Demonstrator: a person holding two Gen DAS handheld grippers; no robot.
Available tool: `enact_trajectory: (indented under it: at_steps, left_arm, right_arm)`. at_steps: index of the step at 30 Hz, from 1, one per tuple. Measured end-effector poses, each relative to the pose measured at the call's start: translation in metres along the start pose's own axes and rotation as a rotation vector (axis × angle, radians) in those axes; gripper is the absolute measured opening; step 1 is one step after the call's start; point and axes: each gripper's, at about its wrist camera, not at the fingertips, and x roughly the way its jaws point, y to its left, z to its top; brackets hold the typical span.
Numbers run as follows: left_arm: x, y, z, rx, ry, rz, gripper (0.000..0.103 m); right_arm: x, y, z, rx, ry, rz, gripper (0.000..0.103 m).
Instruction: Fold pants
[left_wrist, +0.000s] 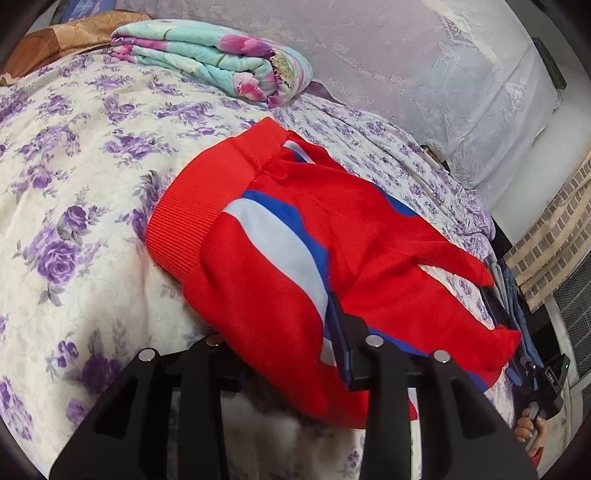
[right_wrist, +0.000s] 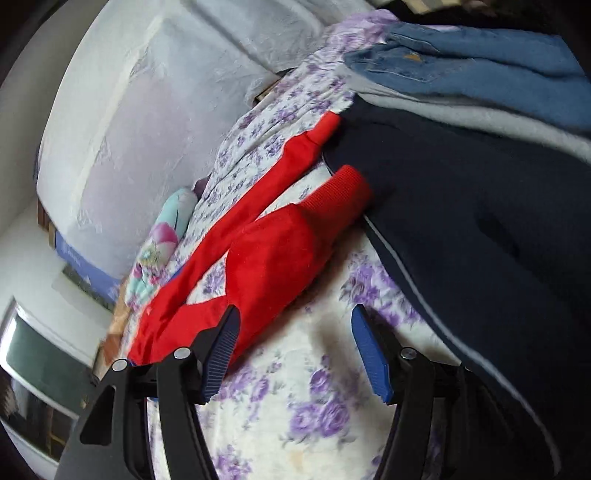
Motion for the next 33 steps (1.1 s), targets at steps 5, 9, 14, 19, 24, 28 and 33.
enact_trajectory:
  at_steps: [5,9,14,19,24,28,33]
  left_arm:
    - [0.001,-0.006,-0.002,0.032,-0.004,0.021,0.042]
    - [-0.002,-0.003,-0.003,0.021,-0.012,0.005,0.043]
    - [-0.003,-0.005,-0.005,0.027,-0.014,-0.005,0.047]
    - [-0.001,-0.009,-0.005,0.050,-0.009,0.006,0.052]
    - [0.002,-0.012,-0.005,0.070,-0.007,0.025,0.056]
    - [0.000,-0.012,-0.005,0.068,-0.016,0.036,0.056]
    - [-0.005,-0.004,-0.005,0.029,-0.036,0.008,0.057]
  right_arm:
    - [0.008,-0.011,0.034,-0.231,-0.026,-0.212,0.061]
    - [-0.007,-0.047,0.063,-0.211,-0.044,-0.239,0.048]
    - [-0.008,-0.010,0.042,-0.296,-0.017,-0.169,0.053]
    - [0.016,0.030,0.021,-0.411,0.039,-0.241,0.051]
    - [0.059,0.064,0.051,-0.383,0.081,-0.270,0.048]
    - [0.115,0.082,0.098,-0.399,0.088,-0.369,0.049]
    - [0.077,0.058,0.108,-0.199,0.005,-0.200,0.055]
